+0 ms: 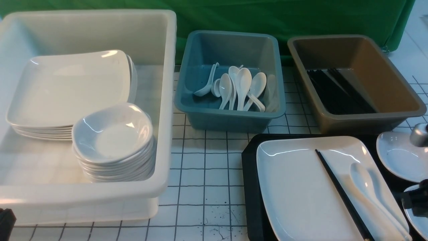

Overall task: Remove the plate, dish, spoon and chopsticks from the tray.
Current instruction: Use the right arm to grab a soup spoon from the plate

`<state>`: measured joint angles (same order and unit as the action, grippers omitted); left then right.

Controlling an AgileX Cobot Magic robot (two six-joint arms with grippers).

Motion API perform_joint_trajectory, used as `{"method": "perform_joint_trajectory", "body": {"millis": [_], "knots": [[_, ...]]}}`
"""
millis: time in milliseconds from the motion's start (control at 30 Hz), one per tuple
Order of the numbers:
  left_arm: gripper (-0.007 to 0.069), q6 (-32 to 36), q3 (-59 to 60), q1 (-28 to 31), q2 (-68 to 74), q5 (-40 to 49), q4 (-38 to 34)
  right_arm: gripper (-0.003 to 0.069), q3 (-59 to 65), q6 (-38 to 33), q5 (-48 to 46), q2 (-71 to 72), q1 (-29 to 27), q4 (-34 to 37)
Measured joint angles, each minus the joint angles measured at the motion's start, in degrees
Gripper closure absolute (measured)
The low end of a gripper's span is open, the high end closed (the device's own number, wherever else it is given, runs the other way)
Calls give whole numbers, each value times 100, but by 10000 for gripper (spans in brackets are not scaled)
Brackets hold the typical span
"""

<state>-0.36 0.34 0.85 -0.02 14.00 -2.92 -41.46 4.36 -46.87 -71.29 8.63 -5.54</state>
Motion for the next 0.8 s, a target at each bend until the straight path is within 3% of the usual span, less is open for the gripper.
{"method": "perform_joint_trajectory", "body": {"millis": [133, 400, 600, 800], "knots": [[603, 0, 0, 0, 0, 0, 0, 281, -260, -257, 5, -679, 0, 0], [603, 0, 0, 0, 0, -2, 0, 314, -837, -709, 33, -1542, 173, -12], [603, 0, 0, 0, 0, -2, 0, 317, -872, -742, 34, -1735, 558, -12], [603, 0, 0, 0, 0, -2, 0, 317, -872, -742, 128, -1930, 591, -49]]}}
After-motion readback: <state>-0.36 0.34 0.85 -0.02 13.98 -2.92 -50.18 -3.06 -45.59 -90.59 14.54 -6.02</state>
